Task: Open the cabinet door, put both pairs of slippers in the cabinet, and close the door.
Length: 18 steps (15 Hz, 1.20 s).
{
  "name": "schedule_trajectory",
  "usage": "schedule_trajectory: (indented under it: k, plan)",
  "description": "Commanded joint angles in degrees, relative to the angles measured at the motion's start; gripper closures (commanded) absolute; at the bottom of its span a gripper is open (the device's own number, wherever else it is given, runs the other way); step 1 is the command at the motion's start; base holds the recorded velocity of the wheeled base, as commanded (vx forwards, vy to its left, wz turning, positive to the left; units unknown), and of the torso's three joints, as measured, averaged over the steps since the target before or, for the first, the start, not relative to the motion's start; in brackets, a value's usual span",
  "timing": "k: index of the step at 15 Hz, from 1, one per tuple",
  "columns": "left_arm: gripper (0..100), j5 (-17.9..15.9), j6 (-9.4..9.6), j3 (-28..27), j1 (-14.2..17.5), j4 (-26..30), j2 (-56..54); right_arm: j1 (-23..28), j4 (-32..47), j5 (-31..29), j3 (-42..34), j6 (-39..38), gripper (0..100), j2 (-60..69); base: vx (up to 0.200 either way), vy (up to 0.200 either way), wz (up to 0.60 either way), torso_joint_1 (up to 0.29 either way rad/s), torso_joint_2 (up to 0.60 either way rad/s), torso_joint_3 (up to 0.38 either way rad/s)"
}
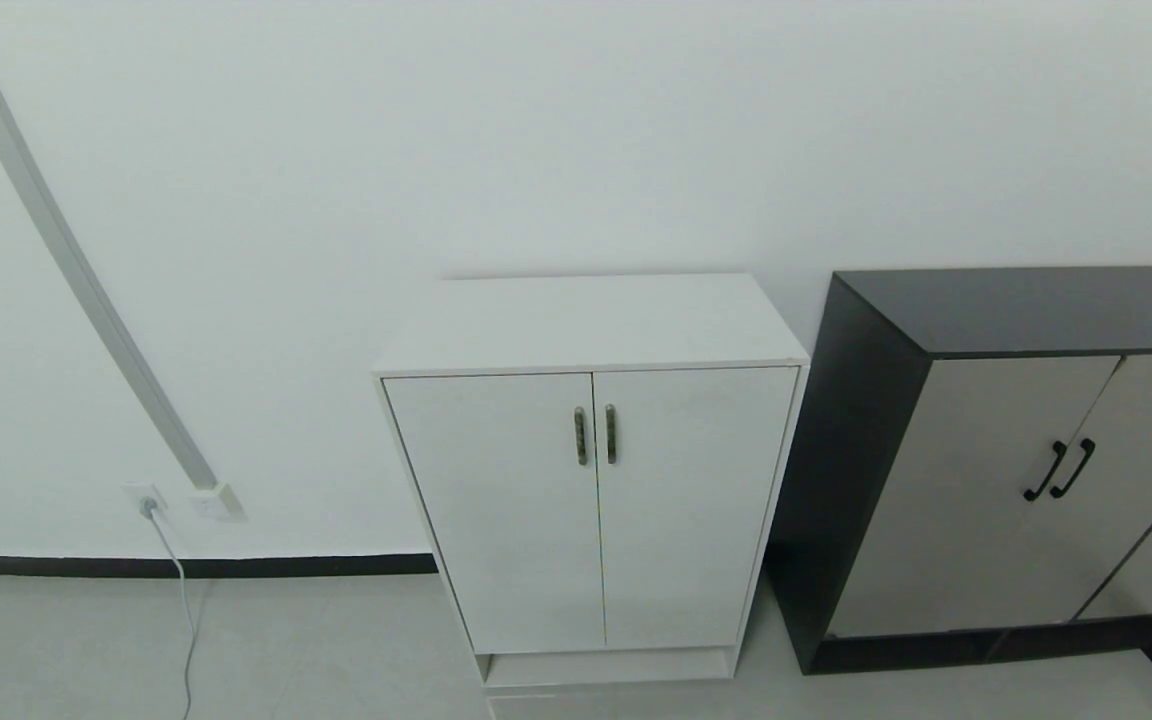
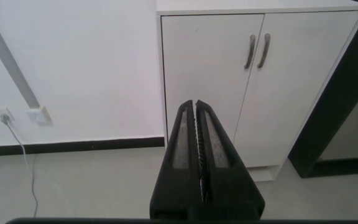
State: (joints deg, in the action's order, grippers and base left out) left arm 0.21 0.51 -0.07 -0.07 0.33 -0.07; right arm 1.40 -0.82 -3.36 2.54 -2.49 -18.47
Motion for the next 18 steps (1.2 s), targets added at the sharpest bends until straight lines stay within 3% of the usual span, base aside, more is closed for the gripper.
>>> schedule_trajectory:
  k: [1,8,12,18]
  plan:
    - [100,0.0,0.02,0.0,0.0,0.0,0.1,-3.7,3.3,-0.1,-0.3,-0.6,100,10.6,0.000,0.000,0.00,0.000,0.00,0.000]
    - [100,0.0,0.02,0.0,0.0,0.0,0.1,-3.3,1.0,2.0,-2.5,2.8,100,14.4,0.000,0.000,0.00,0.000,0.00,0.000]
    - [100,0.0,0.02,0.0,0.0,0.0,0.1,0.2,1.0,2.0,-2.4,3.1,100,15.1,0.000,0.000,0.00,0.000,0.00,0.000]
    - [100,0.0,0.02,0.0,0.0,0.0,0.1,-1.2,0.6,2.0,-2.5,-1.8,100,18.4,0.000,0.000,0.00,0.000,0.00,0.000]
